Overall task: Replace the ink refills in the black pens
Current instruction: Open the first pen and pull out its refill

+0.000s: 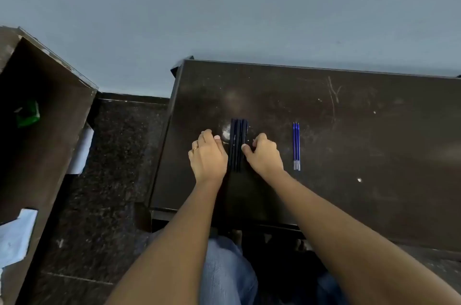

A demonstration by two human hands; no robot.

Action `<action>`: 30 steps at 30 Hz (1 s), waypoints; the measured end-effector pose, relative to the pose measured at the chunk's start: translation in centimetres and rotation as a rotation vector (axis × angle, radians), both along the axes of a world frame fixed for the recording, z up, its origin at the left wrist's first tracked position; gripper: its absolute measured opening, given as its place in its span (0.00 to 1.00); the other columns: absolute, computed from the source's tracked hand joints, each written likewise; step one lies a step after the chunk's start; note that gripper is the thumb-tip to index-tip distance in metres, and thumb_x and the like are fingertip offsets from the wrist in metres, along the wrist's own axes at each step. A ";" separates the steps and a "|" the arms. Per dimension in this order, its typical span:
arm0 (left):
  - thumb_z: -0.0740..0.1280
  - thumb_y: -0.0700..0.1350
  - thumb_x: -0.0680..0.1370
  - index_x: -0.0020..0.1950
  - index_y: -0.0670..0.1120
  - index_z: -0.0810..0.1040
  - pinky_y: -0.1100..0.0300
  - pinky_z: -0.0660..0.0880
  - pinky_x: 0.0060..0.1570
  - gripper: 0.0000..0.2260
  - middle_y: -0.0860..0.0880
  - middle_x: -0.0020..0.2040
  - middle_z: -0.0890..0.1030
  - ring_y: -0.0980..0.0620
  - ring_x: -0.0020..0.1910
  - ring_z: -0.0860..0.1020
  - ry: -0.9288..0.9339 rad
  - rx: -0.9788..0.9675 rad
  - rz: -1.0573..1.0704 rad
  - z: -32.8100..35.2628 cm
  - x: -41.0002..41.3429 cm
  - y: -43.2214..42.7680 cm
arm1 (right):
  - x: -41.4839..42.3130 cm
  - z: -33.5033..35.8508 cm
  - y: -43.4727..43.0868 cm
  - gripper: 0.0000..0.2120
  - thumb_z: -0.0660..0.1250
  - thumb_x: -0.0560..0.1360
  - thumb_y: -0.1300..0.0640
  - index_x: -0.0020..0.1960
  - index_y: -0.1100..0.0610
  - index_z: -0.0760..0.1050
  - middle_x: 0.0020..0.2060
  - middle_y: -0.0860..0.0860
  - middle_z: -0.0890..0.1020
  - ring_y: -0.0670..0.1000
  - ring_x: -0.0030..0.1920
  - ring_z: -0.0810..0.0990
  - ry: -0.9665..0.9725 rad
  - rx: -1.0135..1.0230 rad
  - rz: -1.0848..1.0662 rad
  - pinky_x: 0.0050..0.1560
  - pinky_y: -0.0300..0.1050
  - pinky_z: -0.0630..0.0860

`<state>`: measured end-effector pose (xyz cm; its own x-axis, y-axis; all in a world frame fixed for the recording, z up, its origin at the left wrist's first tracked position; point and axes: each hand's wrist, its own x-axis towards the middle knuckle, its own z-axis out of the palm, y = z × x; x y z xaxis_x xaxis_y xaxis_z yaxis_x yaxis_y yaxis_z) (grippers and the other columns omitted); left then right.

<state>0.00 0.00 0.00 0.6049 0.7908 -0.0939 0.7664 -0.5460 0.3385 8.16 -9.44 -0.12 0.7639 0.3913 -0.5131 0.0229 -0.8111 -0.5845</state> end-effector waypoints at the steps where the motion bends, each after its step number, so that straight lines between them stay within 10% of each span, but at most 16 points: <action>1: 0.53 0.46 0.82 0.65 0.41 0.71 0.49 0.70 0.55 0.16 0.43 0.61 0.78 0.42 0.59 0.75 -0.008 0.004 0.016 -0.1 -0.2 0.0 | -0.1 -0.1 0.1 0.17 0.64 0.76 0.48 0.55 0.60 0.70 0.50 0.57 0.78 0.59 0.50 0.79 -0.005 -0.022 0.005 0.50 0.57 0.78; 15: 0.54 0.47 0.82 0.57 0.42 0.74 0.53 0.73 0.52 0.13 0.45 0.52 0.77 0.47 0.53 0.75 -0.308 -0.069 -0.017 0.3 -5.3 -3.2 | -5.0 0.3 -4.0 0.07 0.63 0.75 0.58 0.49 0.62 0.73 0.43 0.54 0.78 0.58 0.47 0.80 -0.122 -0.246 0.139 0.43 0.49 0.76; 23: 0.55 0.51 0.81 0.38 0.46 0.76 0.54 0.76 0.52 0.17 0.45 0.45 0.79 0.46 0.47 0.78 -0.275 -0.722 0.037 4.6 -5.7 -5.7 | -7.9 4.3 -6.6 0.08 0.67 0.73 0.54 0.41 0.59 0.76 0.32 0.56 0.82 0.53 0.32 0.81 0.025 0.243 0.097 0.40 0.50 0.81; 30: 0.57 0.41 0.78 0.49 0.42 0.80 0.66 0.68 0.40 0.12 0.43 0.49 0.80 0.49 0.44 0.75 -0.356 -0.636 -0.013 7.1 -5.2 -7.8 | -8.7 7.2 -7.9 0.06 0.63 0.77 0.58 0.42 0.57 0.75 0.35 0.56 0.82 0.49 0.29 0.80 0.060 0.431 0.031 0.33 0.42 0.80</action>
